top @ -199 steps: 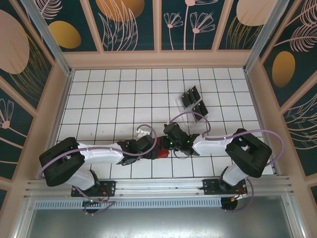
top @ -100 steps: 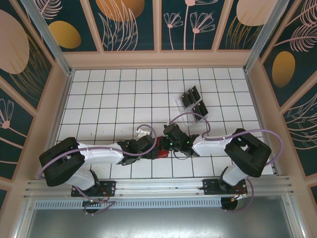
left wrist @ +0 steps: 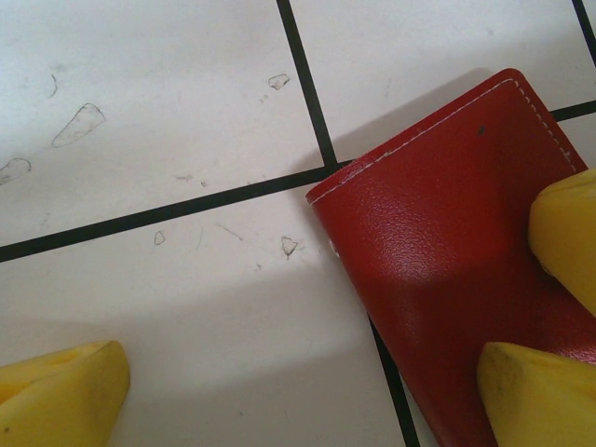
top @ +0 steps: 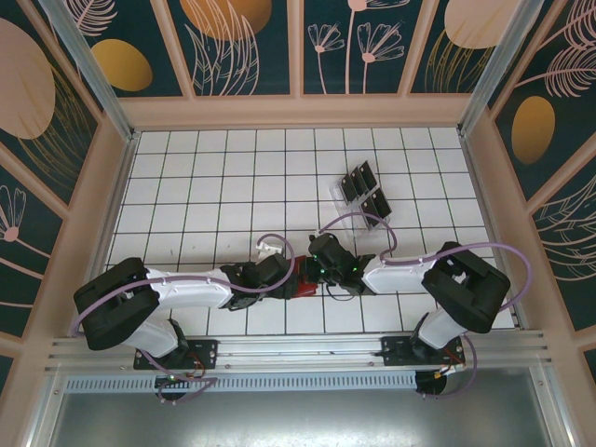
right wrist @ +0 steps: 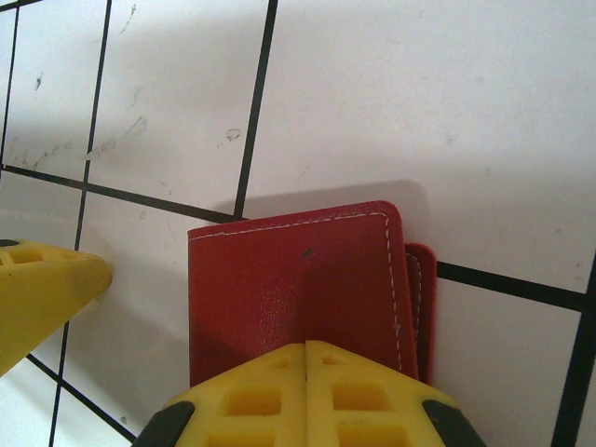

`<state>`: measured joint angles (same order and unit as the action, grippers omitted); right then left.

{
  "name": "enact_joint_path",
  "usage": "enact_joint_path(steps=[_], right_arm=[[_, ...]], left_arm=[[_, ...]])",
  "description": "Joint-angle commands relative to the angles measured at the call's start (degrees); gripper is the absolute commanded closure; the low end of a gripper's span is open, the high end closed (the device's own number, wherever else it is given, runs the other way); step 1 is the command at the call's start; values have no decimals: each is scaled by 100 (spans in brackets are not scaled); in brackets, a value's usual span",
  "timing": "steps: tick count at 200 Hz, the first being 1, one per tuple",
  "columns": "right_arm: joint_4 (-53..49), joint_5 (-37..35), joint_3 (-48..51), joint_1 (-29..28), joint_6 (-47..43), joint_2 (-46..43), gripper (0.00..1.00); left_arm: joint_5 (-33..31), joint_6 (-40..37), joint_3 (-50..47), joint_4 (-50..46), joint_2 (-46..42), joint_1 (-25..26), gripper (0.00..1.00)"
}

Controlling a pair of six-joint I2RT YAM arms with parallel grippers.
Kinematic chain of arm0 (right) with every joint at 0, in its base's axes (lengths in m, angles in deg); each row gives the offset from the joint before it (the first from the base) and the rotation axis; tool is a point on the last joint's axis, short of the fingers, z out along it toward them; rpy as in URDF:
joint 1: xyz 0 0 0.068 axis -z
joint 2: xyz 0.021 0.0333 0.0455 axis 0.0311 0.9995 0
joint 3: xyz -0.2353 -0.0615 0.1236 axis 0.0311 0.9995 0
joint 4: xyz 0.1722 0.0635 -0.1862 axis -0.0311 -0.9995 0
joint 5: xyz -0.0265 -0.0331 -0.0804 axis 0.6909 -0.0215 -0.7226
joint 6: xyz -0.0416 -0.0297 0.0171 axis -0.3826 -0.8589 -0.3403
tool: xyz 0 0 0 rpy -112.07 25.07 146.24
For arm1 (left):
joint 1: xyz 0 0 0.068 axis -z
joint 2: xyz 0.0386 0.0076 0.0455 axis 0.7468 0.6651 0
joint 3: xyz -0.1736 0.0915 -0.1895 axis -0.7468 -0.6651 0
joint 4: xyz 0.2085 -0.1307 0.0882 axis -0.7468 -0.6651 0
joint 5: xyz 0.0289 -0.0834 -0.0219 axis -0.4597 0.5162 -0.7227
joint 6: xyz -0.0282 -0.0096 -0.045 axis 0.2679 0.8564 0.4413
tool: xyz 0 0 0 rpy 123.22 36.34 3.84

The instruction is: Put the credit cards into the card holder

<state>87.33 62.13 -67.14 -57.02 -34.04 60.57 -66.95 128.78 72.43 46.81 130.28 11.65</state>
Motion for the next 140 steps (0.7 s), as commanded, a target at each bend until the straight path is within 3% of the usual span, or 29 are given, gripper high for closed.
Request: enact_joint_path(steps=[1,140], right_arm=[[-576,-145,-88,-82,11,-93,100],[-552,-215,-294,22,-20,-83,100]], left_arm=[[119,75,-135,-36,147,-5,4],[68,124,-203,-33,30,-5,4]])
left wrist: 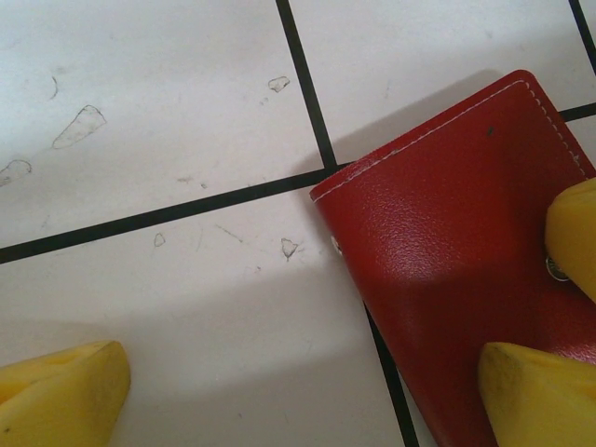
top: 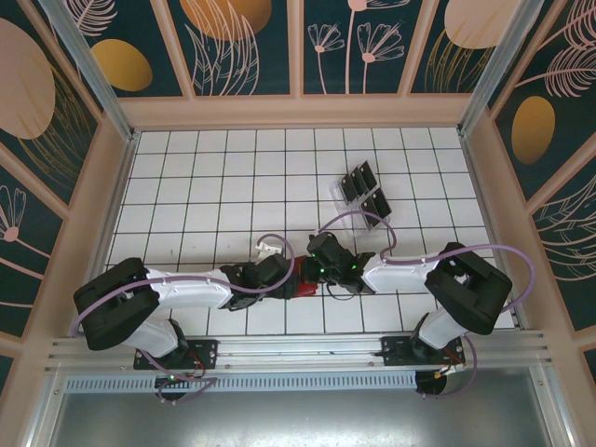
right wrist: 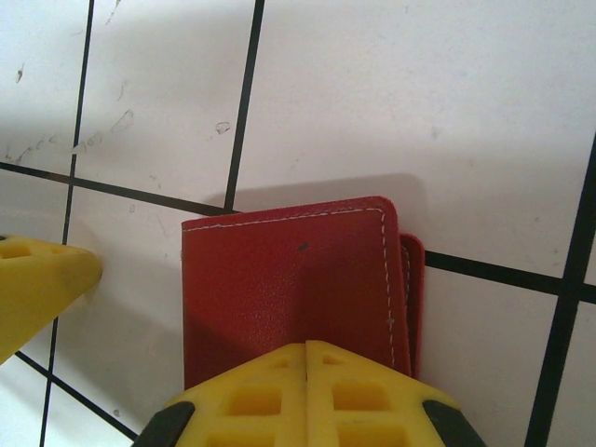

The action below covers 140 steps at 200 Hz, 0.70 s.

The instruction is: Put the credit cards into the card holder

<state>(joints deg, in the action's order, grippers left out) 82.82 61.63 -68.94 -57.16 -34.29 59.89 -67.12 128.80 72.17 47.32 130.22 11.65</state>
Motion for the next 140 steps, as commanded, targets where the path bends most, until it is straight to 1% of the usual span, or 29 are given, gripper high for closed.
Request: enact_joint_path(steps=[1,37,75,99,131,140], right_arm=[[-99,-165,-114,35,6,-17,100],[-139,-165,-79,49,25,-158,100],[-173,-174,-31,49,44,-320,100],[-164,-174,-2,51,36,-395,100],[-105,-174,39,44,-10,-455,100],[-52,-283,76,49,-11,-473,100]], left_arm=[[74,122,-178,-88,29,-8,4],[-218,261,-144,-236,-407,-2,4],[-788,572,-15,-619,-884,-3,2],[-1160,712,134,-964,-887,-26,1],[-1142,580,249,-901,-654,-139,1],[-1137,525,284,-855,-592,-160,2]])
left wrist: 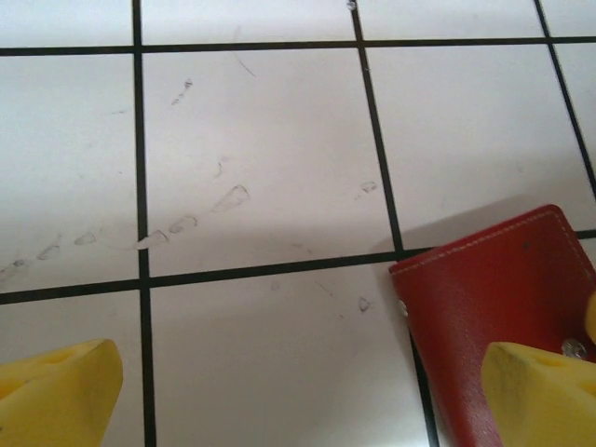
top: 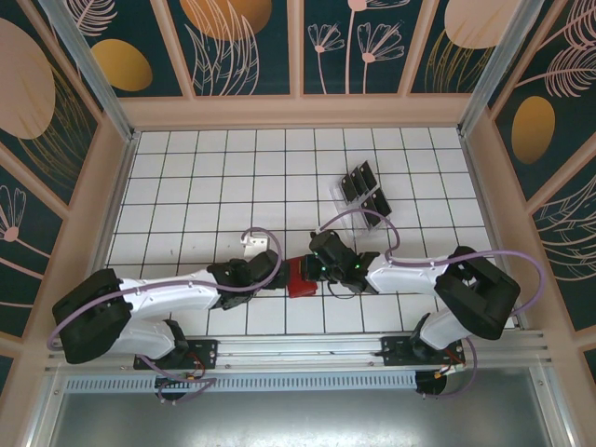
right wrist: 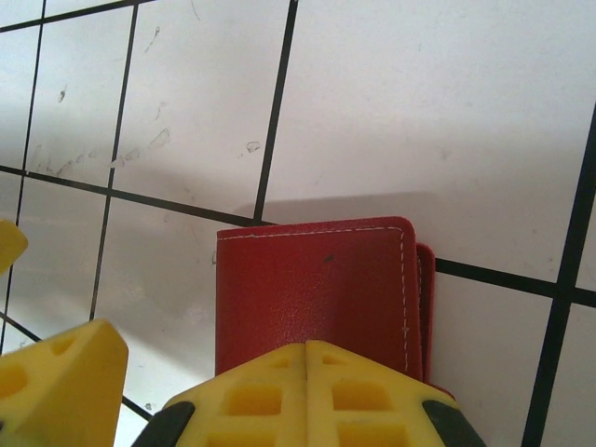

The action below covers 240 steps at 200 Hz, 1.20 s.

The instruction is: Put the credit cards into the card holder

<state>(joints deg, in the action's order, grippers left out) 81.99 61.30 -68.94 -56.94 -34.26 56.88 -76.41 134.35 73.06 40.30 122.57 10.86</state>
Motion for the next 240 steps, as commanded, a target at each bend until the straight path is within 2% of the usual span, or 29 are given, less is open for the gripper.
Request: enact_joint_path(steps=[1,66,240], right_arm=[[35,-253,77,25,-13,-177,100],[181,-303,103,26,-37,-103,100],[367,-193,-97,-22,-103,326,100]], left_arm=[[-210,-38,200,-150,181,-86,1],[-99,-444,311,172,485,-446,1],[346,-438,-23,705,927,-452,2]])
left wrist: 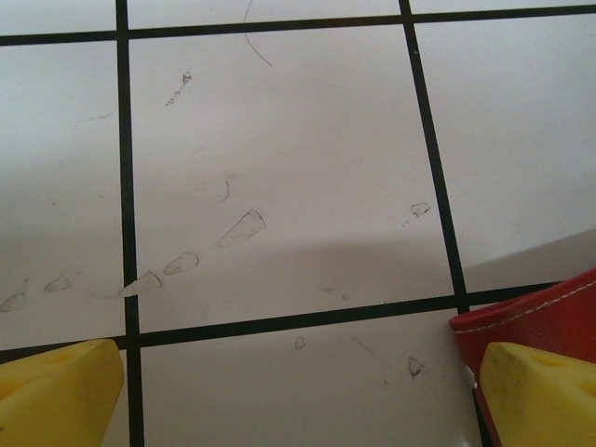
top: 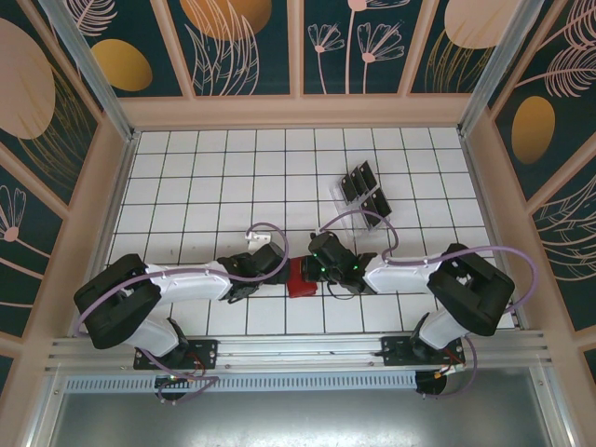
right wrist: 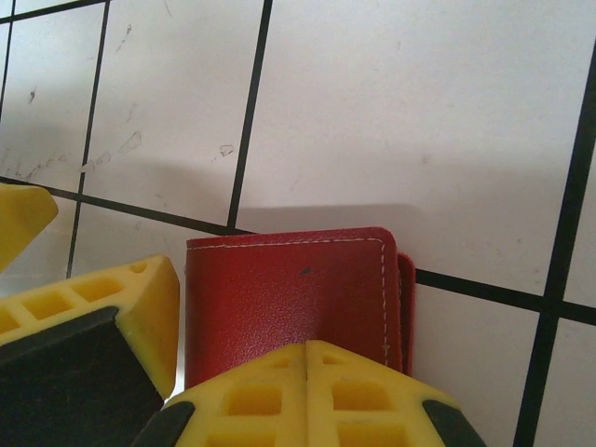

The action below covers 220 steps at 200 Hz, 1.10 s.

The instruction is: Put the credit cards into the card holder

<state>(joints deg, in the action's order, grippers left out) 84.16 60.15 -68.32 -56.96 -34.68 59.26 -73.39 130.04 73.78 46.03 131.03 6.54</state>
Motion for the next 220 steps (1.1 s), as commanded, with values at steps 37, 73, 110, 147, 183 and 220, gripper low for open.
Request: enact_joint_path(steps=[37,73,110,147,183,220], right_arm=[[149,-76,-184,-67,-43,51,100],[127,-75,-229,-107,-31,109,100],[157,-78,-150,-116,3,181,100],[124,-85,-97,-116,3,172,100],[92,-124,-57,-107,4,120,100],[29,-183,-53,-114,-32,36,100]], left_arm=[[83,10,-138,184,98,-23,2],[144,-1,-167,238,117,-21,3],[149,12,-190,256,112,-18,3],[156,14,-203,273,127,-18,3],[176,8,-205,291,152,-18,3],[189,4,-200,300,152,-18,3]])
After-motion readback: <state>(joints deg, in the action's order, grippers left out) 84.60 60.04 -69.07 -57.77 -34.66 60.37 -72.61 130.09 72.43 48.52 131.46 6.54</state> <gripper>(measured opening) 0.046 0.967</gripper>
